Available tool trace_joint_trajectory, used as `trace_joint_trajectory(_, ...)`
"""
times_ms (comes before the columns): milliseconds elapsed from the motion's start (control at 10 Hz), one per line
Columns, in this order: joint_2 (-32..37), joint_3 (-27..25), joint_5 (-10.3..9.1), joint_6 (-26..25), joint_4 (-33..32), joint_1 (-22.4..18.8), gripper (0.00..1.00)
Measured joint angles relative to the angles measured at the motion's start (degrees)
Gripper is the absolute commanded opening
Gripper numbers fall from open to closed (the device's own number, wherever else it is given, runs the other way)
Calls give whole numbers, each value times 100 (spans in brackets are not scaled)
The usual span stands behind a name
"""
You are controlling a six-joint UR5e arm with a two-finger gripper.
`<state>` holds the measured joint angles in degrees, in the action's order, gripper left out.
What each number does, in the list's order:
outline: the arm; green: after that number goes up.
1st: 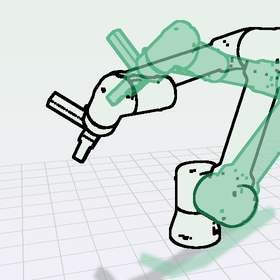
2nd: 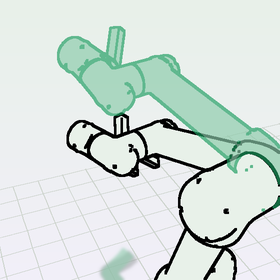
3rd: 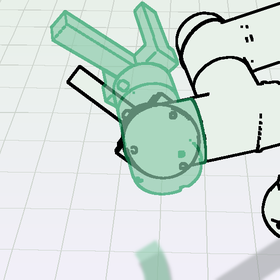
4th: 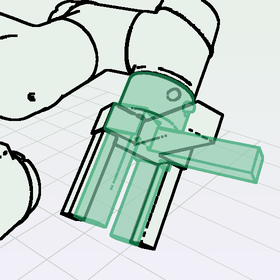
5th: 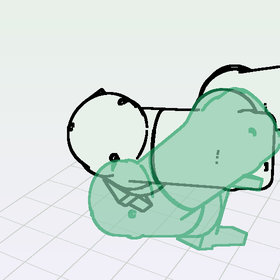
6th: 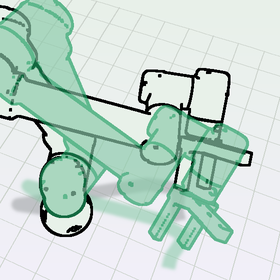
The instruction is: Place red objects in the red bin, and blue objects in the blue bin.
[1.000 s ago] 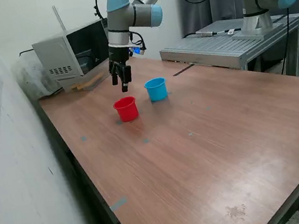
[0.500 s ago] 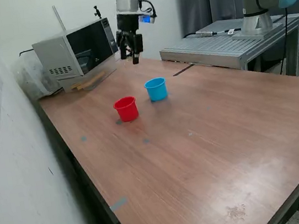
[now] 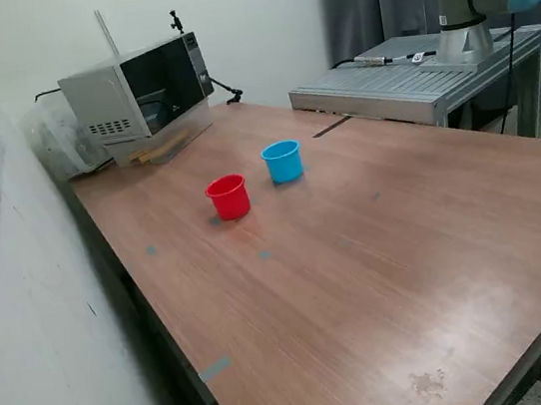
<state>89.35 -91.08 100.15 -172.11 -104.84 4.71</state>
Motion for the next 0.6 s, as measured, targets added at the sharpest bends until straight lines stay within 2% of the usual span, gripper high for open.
trace_joint_trajectory(300,808,-184,110,-216,853,-330,100)
trace_joint_trajectory(600,1158,-438,119,-280,1196,-519,100)
